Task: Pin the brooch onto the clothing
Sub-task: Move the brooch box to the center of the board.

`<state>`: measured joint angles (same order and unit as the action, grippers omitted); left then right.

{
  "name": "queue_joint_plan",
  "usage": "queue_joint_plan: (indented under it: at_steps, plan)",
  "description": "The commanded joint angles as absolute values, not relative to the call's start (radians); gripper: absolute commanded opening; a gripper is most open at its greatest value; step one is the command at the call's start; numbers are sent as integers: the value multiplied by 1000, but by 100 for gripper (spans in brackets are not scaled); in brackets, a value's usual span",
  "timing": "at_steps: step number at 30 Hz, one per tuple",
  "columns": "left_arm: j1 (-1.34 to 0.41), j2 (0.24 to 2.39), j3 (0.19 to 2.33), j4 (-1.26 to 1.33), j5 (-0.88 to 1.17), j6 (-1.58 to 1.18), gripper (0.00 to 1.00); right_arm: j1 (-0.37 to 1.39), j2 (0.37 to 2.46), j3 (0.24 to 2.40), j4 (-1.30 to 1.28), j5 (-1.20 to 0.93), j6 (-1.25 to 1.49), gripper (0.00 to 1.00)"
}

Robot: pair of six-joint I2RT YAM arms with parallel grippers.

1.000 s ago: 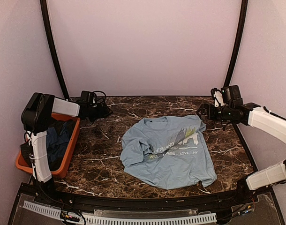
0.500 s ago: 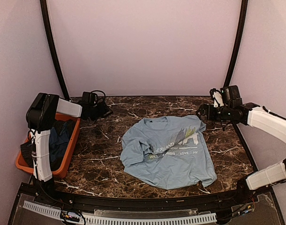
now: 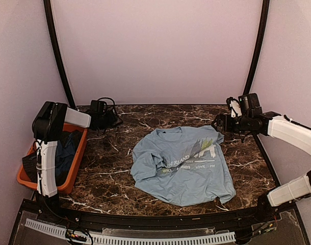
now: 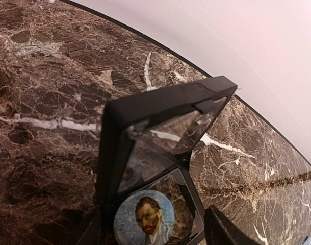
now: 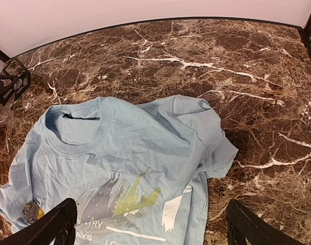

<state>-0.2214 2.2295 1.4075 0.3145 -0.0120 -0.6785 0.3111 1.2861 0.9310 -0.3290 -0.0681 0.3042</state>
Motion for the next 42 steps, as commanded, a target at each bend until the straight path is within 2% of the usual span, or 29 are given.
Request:
queue_joint_plan:
  at_steps: [1, 5, 11, 14, 15, 20, 34, 36, 37, 42]
  plan:
    - [-215, 2260, 1418, 253, -2, -685, 63, 311, 1266, 937, -293, -90, 291, 99]
    - [-216, 2266, 1423, 238, -5, -676, 51, 311, 1251, 928, -287, -102, 296, 98]
    - [-216, 2265, 1422, 218, -8, -662, 29, 310, 1221, 917, -289, -107, 298, 98]
    - [-215, 2256, 1415, 220, -7, -662, 24, 311, 1203, 914, -293, -106, 298, 97]
    - [-215, 2250, 1409, 222, -6, -663, 19, 311, 1200, 913, -294, -106, 297, 98]
    - [-215, 2213, 1358, 263, -4, -676, 15, 311, 1186, 900, -295, -115, 302, 98]
    - [-214, 2077, 1139, 648, 90, -782, 15, 311, 1146, 892, -307, -142, 313, 98]
    - [-213, 2076, 1150, 629, 98, -776, 21, 311, 1141, 890, -308, -151, 316, 99]
    - [-212, 2077, 1174, 606, 99, -771, 32, 312, 1138, 890, -308, -154, 317, 99]
    - [-215, 2102, 1312, 339, 44, -681, 56, 314, 1136, 899, -315, -161, 318, 99]
